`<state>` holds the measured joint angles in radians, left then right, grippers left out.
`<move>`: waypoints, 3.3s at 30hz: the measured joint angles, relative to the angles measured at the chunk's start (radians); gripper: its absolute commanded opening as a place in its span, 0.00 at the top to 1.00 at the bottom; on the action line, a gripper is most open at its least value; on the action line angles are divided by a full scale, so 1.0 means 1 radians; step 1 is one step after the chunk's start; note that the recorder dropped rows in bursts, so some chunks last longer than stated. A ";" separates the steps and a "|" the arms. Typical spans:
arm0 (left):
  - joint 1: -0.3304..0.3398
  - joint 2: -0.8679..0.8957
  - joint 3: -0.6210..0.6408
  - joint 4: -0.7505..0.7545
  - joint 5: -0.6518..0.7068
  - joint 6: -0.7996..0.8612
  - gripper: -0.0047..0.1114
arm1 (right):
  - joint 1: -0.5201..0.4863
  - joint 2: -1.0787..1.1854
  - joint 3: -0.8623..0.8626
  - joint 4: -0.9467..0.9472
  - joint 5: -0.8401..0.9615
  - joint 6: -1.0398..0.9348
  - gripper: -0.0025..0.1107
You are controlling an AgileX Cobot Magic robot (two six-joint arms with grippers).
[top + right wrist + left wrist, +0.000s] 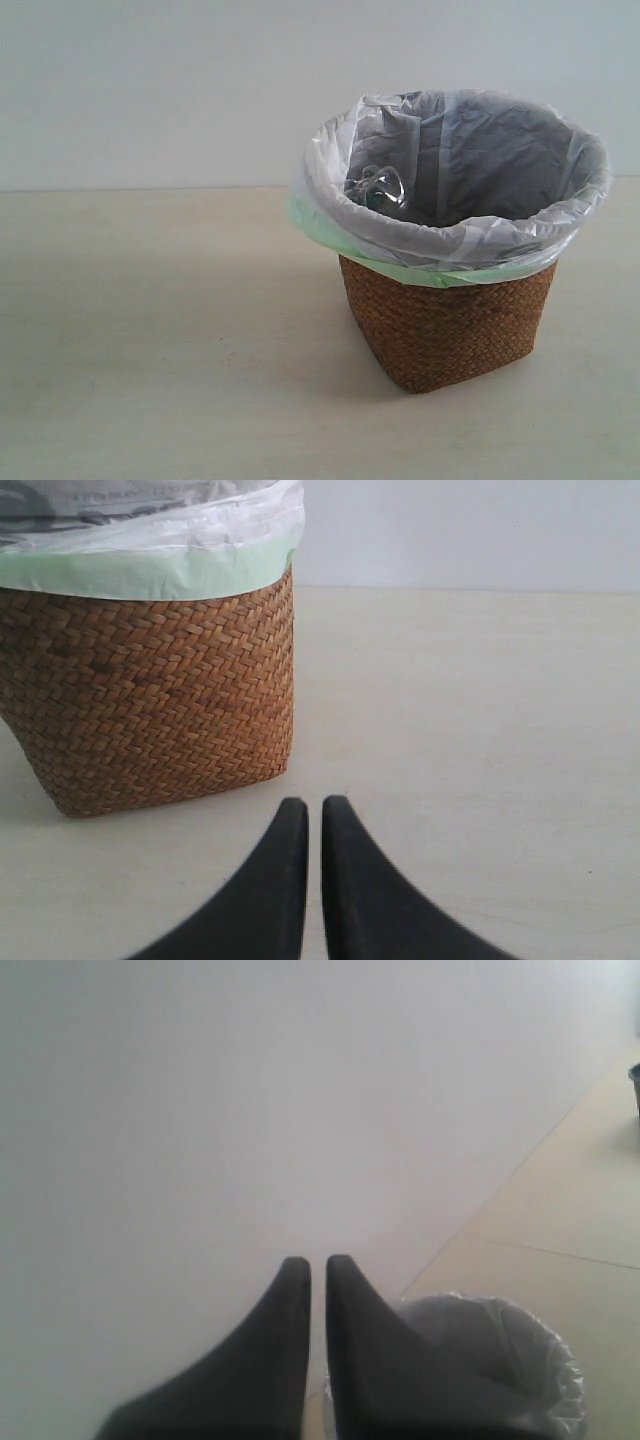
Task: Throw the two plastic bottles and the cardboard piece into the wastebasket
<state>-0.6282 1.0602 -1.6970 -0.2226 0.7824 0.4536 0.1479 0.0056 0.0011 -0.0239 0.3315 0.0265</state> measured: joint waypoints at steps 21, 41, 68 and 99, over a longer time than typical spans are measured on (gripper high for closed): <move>0.000 -0.539 0.601 0.004 -0.277 -0.086 0.93 | 0.000 0.000 0.000 0.000 0.000 0.000 0.96; 0.000 -0.732 1.325 0.006 -0.744 -0.163 0.93 | 0.000 0.000 0.000 0.000 0.000 0.000 0.96; 0.000 -0.736 1.569 0.006 -0.854 -0.224 0.93 | 0.000 0.000 0.000 0.000 0.000 0.000 0.96; 0.469 -1.044 1.577 0.006 -0.852 -0.224 0.93 | 0.000 0.000 0.000 0.000 0.000 0.000 0.96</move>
<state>-0.1595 0.0161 -0.1198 -0.2170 -0.0698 0.2295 0.1479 0.0056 0.0011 -0.0239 0.3315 0.0265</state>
